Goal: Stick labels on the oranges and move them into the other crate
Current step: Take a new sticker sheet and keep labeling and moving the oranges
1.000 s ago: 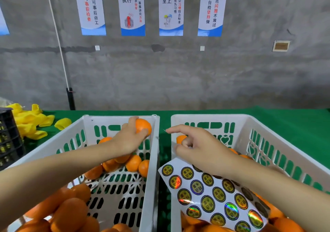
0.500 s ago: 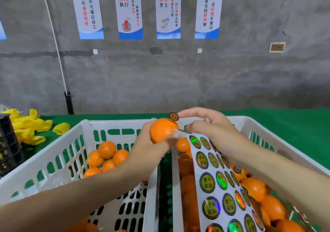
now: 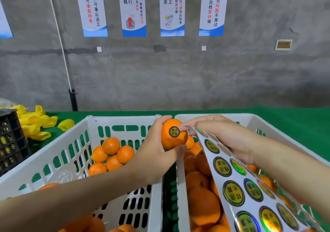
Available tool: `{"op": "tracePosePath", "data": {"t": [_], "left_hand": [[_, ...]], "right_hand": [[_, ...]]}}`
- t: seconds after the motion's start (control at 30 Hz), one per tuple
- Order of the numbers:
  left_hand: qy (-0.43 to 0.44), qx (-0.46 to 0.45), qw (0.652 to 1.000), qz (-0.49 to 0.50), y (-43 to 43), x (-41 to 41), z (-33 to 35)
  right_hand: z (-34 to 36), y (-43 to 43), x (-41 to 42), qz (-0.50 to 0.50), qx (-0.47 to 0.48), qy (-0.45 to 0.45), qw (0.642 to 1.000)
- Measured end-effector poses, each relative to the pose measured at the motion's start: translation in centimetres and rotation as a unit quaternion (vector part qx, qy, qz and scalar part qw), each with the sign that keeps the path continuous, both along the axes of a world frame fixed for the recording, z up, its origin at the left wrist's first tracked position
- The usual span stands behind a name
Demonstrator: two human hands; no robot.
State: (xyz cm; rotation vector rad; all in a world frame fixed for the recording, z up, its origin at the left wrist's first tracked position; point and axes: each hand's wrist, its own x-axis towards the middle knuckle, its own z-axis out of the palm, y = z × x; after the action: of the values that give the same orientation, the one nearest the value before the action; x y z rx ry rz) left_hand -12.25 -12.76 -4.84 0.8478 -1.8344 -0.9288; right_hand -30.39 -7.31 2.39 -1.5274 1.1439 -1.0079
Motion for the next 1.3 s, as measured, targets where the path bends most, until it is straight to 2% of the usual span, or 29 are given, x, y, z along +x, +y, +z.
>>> {"op": "tracePosePath", "data": {"t": [0.17, 0.27, 0.47, 0.57, 0.83, 0.97, 1.3], "left_hand": [[-0.001, 0.007, 1.000, -0.020, 0.0, 0.0, 0.1], [0.003, 0.011, 0.999, -0.037, -0.1, 0.2, 0.1], [-0.067, -0.032, 0.997, -0.026, -0.1, 0.3, 0.0], [-0.092, -0.053, 0.994, -0.027, -0.2, 0.4, -0.2], [-0.085, -0.065, 0.993, -0.041, -0.7, 0.4, -0.4], [-0.074, -0.045, 0.995, -0.048, -0.6, 0.4, -0.3], [-0.070, -0.025, 0.995, -0.067, -0.6, 0.6, -0.2]], "right_hand": [[0.2, 0.2, 0.3, -0.017, -0.019, 0.026, 0.999], [-0.1, 0.1, 0.4, -0.037, -0.062, 0.065, 0.995], [-1.7, -0.4, 1.1, -0.073, -0.130, 0.047, 0.988], [-2.1, -0.7, 1.0, -0.100, -0.147, 0.072, 0.981], [-2.2, -1.0, 0.8, -0.128, -0.155, 0.112, 0.973], [-2.0, -1.1, 0.3, -0.144, -0.120, 0.136, 0.973], [-1.9, -1.1, 0.3, -0.119, -0.101, 0.146, 0.977]]}}
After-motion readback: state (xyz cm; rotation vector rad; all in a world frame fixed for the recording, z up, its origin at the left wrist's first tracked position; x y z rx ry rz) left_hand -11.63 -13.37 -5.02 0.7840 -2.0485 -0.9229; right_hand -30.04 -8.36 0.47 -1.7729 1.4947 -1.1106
